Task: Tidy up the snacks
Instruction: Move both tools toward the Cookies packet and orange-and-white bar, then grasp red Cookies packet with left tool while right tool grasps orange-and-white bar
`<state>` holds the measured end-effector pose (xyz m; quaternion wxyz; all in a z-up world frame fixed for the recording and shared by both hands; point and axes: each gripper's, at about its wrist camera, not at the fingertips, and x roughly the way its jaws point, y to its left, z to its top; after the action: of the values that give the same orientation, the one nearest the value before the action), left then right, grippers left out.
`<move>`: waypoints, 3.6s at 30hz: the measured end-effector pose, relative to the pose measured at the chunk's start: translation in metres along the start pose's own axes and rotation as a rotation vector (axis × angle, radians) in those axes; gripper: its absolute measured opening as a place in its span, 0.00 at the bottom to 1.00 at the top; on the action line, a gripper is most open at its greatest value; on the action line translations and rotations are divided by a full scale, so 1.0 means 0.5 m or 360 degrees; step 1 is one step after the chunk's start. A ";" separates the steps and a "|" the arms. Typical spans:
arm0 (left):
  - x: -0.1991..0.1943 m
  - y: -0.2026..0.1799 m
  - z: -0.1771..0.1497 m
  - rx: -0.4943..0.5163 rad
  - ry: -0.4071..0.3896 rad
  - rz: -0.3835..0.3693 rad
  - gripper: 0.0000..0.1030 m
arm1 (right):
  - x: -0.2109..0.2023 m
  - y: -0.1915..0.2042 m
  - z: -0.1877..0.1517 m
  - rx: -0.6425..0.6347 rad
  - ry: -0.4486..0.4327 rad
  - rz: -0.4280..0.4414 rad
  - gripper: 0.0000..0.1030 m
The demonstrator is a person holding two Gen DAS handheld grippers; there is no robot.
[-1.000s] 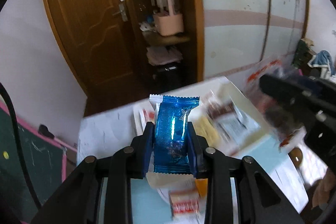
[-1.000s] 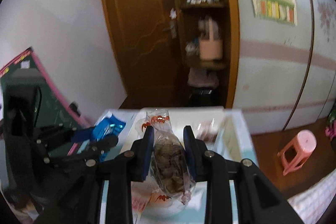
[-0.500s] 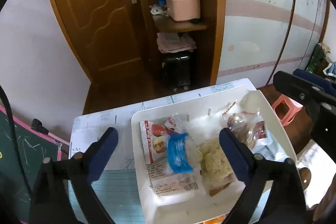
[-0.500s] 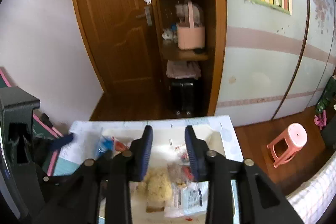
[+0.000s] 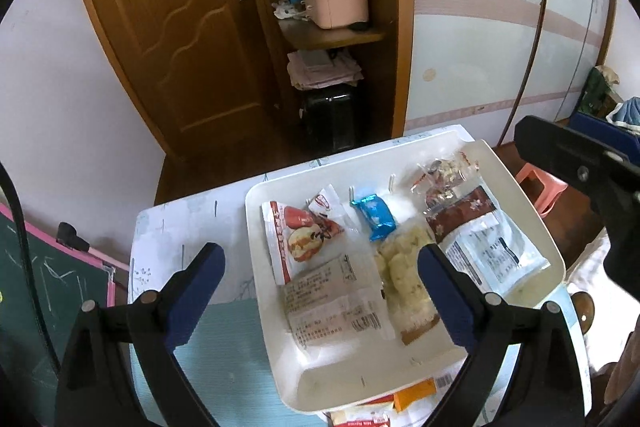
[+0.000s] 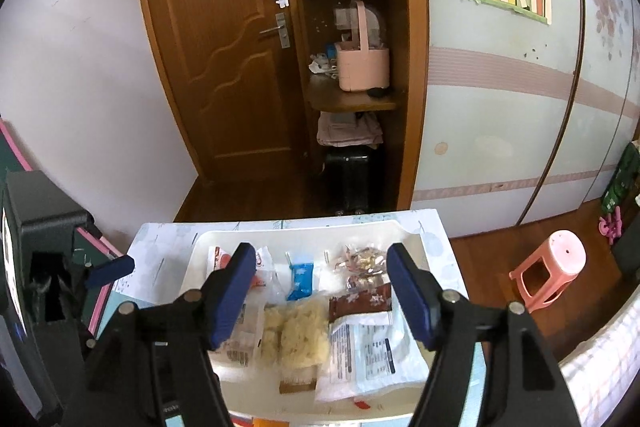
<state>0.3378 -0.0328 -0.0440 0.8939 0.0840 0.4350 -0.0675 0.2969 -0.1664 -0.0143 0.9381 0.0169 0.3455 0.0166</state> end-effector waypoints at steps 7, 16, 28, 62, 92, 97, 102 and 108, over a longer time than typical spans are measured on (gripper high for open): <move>-0.054 0.002 -0.042 0.0008 -0.0008 -0.0023 0.94 | -0.057 0.016 -0.026 -0.0019 -0.0044 -0.0015 0.67; -0.141 -0.003 -0.103 0.0002 -0.0065 -0.0101 0.94 | -0.142 0.029 -0.076 -0.0019 -0.0099 -0.0002 0.67; -0.191 -0.015 -0.230 -0.0061 -0.0085 -0.0226 0.94 | -0.210 -0.017 -0.200 0.0061 -0.0153 -0.0010 0.66; 0.095 -0.028 -0.451 -0.0341 0.0411 -0.0163 0.91 | 0.048 -0.024 -0.431 -0.0239 0.0270 0.0222 0.66; 0.099 -0.034 -0.453 -0.0203 0.0324 -0.0139 0.48 | 0.146 0.047 -0.445 -0.0962 0.0646 0.0600 0.66; 0.092 -0.031 -0.460 -0.0213 0.0321 -0.0149 0.43 | 0.129 0.061 -0.456 -0.0950 0.0621 0.0587 0.45; 0.078 -0.025 -0.475 -0.0250 0.0334 -0.0157 0.43 | 0.106 0.066 -0.476 -0.0907 0.0592 0.0613 0.38; 0.041 -0.023 -0.496 -0.0266 0.0323 -0.0169 0.43 | 0.053 0.067 -0.504 -0.0842 0.0521 0.0590 0.36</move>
<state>0.1577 0.0068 -0.2119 0.8444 -0.0074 0.5311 -0.0694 0.1529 -0.1267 -0.2214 0.8233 -0.1669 0.4660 0.2777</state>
